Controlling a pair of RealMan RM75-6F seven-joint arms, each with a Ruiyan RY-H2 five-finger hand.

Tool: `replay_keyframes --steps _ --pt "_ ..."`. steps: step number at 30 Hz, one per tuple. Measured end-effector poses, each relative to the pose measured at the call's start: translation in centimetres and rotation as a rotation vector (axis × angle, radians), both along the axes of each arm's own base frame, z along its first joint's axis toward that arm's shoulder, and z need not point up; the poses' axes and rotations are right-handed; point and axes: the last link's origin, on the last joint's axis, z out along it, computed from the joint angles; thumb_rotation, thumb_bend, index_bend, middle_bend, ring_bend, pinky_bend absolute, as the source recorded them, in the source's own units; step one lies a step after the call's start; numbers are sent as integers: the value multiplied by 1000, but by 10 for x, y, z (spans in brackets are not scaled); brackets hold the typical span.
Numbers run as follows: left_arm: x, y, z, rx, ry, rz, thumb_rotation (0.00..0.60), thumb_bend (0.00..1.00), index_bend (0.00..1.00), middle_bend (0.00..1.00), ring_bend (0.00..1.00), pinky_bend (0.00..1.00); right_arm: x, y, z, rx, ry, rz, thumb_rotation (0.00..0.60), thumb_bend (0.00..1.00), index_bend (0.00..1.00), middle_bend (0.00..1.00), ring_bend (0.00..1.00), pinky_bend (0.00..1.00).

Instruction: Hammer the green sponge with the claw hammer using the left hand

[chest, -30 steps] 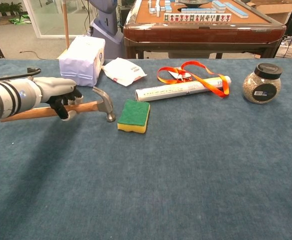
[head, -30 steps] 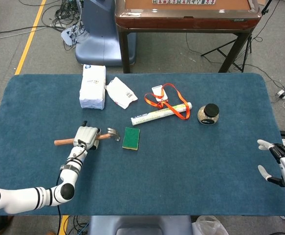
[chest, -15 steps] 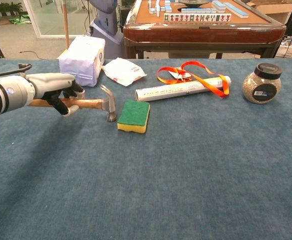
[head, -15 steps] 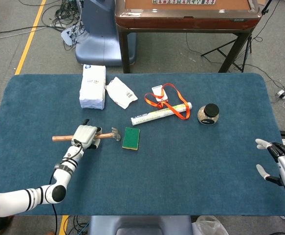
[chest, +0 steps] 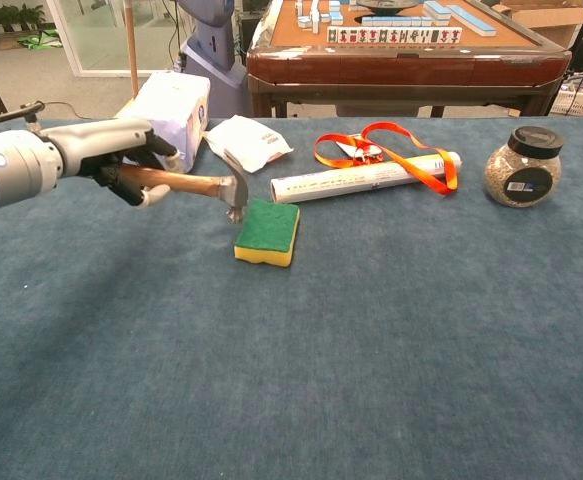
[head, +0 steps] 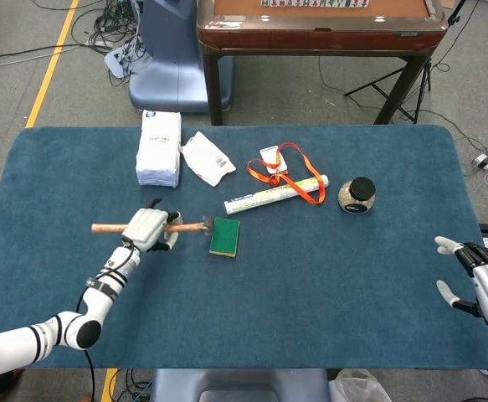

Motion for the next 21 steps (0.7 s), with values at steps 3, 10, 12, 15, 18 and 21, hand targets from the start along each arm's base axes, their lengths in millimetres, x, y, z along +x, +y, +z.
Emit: replay_keyframes --steps 3,10,12,15,18,21 --pt "1 0 3 -5 -52 -17 600 596 760 778 564 126 1 0 0 0 2 0 600 322 219 339 246 317" --pt "7 -4 8 -20 -140 -103 600 596 764 788 612 482 4 0 -1 6 5 0 600 322 219 339 246 317" --pt "10 -6 9 -24 -157 -129 600 596 766 793 628 590 4 -1 -2 8 5 0 600 322 219 339 246 317" --pt "13 -9 8 -32 -168 -174 600 596 769 799 663 705 5 -1 -2 10 6 -1 600 322 219 339 246 317" --pt "16 -12 5 -46 -176 -205 600 596 769 800 696 813 5 -1 -2 8 7 -4 600 322 219 339 246 317" --pt "18 -13 2 -60 -175 -224 600 596 769 801 714 848 4 0 -2 8 8 -8 600 322 219 339 246 317"
